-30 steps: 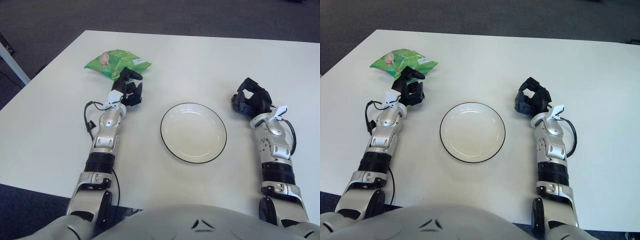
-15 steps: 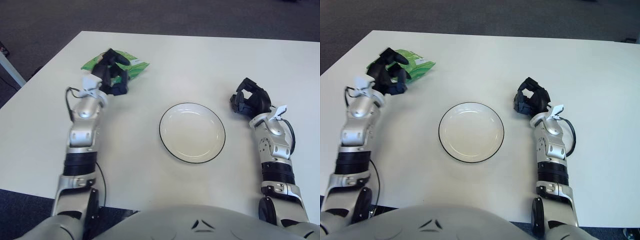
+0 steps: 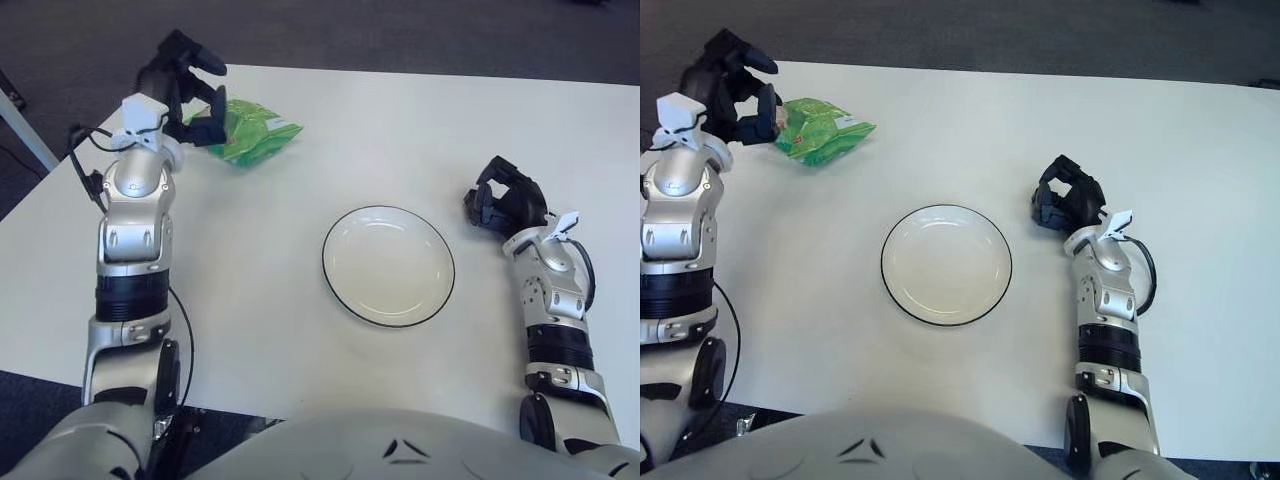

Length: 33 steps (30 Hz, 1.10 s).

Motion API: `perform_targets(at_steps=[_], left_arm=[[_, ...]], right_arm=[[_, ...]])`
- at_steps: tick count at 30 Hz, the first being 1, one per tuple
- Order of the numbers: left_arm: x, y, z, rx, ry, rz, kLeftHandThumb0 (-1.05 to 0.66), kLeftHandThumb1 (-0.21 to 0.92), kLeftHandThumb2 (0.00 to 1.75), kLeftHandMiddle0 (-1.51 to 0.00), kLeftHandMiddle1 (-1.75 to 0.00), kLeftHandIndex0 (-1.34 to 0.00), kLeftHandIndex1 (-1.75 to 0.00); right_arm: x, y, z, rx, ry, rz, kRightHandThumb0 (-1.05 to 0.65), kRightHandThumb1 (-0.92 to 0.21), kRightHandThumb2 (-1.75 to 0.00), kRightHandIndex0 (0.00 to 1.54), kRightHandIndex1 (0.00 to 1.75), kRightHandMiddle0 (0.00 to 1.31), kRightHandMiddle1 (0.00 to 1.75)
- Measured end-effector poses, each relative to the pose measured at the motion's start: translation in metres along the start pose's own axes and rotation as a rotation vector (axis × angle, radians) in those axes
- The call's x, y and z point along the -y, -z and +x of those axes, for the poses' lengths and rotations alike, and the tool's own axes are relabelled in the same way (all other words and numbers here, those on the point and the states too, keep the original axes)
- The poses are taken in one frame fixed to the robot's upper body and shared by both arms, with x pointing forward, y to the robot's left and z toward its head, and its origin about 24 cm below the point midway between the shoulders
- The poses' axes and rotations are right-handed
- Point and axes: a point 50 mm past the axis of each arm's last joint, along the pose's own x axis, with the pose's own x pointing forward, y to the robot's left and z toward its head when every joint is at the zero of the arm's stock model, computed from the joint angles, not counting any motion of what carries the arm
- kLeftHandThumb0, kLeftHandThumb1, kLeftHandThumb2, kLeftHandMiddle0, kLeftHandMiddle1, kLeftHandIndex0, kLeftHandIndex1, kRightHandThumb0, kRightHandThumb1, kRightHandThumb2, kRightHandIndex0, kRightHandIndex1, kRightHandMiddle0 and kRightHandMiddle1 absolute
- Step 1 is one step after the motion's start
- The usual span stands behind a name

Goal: Put the snack into the plate.

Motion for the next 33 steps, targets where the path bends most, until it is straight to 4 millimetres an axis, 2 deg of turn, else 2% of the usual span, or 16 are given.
perform_targets(at_steps=[33], left_arm=[[-0.0018, 0.0029, 0.0002, 0.004, -0.007, 0.003, -0.01, 0.39, 1.24, -0.45, -1.75, -0.43, -1.75]], right_arm=[[-0.0035, 0.001, -0.0027, 0.005, 0.057, -0.001, -0.49, -0.29, -1.35, 1.3, 1.75, 0.63, 1.75]])
